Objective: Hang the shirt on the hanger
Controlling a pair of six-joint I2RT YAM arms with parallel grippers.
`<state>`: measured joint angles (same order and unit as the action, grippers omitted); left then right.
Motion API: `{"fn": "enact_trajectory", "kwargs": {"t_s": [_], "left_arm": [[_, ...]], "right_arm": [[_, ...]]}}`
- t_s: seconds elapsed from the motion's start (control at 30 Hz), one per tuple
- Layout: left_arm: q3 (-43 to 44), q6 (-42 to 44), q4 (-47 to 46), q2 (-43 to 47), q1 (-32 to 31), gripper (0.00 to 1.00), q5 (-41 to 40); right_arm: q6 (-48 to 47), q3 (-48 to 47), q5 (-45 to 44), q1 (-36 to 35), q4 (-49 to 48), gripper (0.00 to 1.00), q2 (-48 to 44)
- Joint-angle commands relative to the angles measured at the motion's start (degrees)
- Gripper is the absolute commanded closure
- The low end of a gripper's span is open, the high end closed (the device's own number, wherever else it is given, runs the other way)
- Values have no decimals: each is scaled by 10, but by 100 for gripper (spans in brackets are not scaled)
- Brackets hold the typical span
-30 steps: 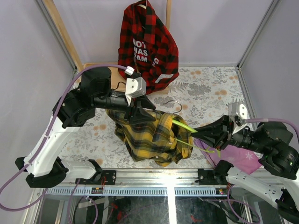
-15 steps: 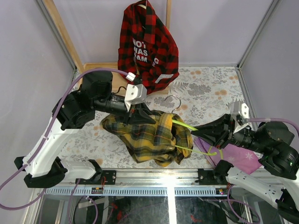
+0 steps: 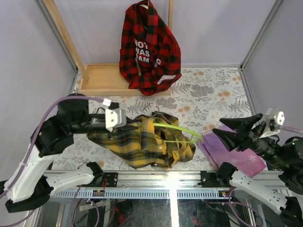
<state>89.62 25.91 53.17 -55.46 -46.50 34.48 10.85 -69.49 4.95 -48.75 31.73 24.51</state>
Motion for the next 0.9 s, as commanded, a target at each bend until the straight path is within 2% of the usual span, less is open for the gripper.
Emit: {"fn": "enact_trajectory", "kwargs": {"t_s": [0.0,0.17,0.3,0.6,0.87], "left_arm": [[-39,54,-82,68,0,100,-116],[-74,29,-182,120,-1,100,-191],[-69,19,-204,124,0,100,-222],[-62,7,-236,105,-1,100,-283],[-66,8,-256,97,-1,100,-290]], "right_arm": [[48,-8,-143,-1,34,40,-18],[92,29,-178,-1,55,34,-9],[126,64,-158,-1,13,31,-2],[227,185,-81,-1,-206,31,42],[319,263,-44,-1,-393,34,117]]}}
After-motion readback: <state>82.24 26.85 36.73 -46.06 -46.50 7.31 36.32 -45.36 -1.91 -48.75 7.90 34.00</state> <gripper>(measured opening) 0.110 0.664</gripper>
